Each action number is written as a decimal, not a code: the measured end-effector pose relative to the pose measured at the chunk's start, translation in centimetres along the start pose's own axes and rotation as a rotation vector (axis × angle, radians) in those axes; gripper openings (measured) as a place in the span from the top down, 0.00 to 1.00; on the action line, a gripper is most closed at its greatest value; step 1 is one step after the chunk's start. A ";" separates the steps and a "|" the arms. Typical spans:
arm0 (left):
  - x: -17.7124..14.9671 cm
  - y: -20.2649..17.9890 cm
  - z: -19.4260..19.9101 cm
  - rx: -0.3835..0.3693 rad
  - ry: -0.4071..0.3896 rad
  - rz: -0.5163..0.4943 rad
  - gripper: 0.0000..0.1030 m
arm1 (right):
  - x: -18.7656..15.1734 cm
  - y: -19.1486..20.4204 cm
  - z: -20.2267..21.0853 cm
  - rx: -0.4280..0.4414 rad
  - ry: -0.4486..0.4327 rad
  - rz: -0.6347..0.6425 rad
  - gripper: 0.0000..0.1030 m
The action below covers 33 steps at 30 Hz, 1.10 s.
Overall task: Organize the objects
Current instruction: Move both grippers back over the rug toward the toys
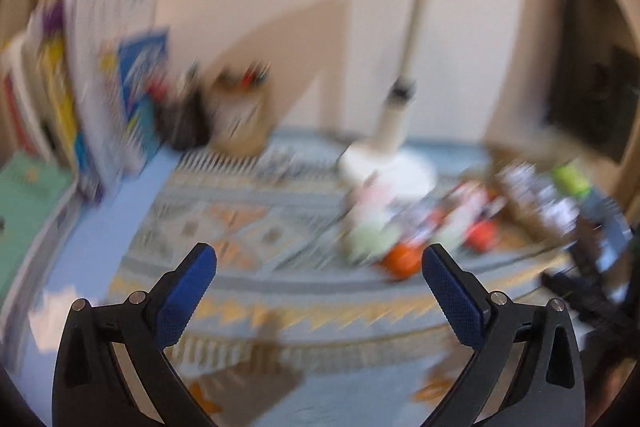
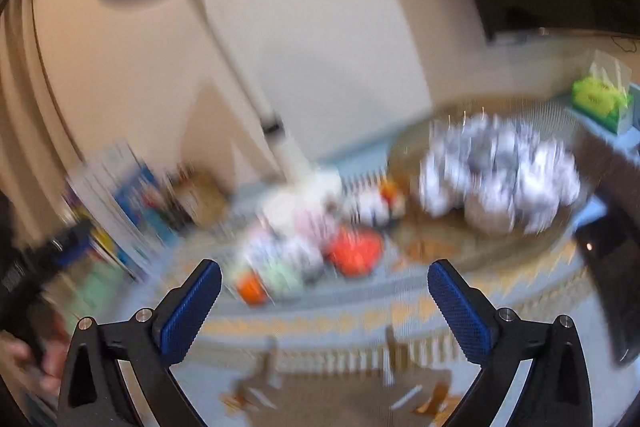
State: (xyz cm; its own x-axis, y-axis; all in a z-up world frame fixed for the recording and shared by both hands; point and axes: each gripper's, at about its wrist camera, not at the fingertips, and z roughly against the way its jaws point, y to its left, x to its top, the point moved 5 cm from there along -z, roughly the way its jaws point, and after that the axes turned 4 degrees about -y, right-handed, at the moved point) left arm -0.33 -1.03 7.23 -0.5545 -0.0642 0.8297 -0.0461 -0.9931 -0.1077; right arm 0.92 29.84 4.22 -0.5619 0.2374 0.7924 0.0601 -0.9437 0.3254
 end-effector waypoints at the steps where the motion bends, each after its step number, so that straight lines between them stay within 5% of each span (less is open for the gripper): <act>1: -1.2 0.4 -1.0 0.001 0.019 -0.003 0.01 | -1.2 0.1 -1.0 -0.013 0.022 -0.003 0.00; 8: -4.3 0.9 -2.6 -0.015 0.026 -0.001 0.01 | -2.4 -2.7 -2.2 -0.075 0.048 -0.104 0.00; 12: -4.9 0.7 -2.7 -0.014 0.039 -0.002 0.01 | -2.3 -4.3 -3.4 0.015 0.107 -0.220 0.00; 19: -5.1 1.7 -3.2 -0.037 0.061 0.067 0.01 | -2.5 -6.6 -3.4 -0.005 0.106 -0.340 0.00; 33: -5.8 3.9 -4.9 -0.115 0.165 0.234 0.01 | -2.8 -3.2 -3.4 -0.116 0.125 -0.122 0.00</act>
State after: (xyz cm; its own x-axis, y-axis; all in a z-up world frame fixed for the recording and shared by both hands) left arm -1.39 -4.05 -0.66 -0.6885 -0.2637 0.6756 0.0106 -0.9351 -0.3542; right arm -0.50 31.44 -0.84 -0.6573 0.3285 0.6783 -0.1063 -0.9314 0.3480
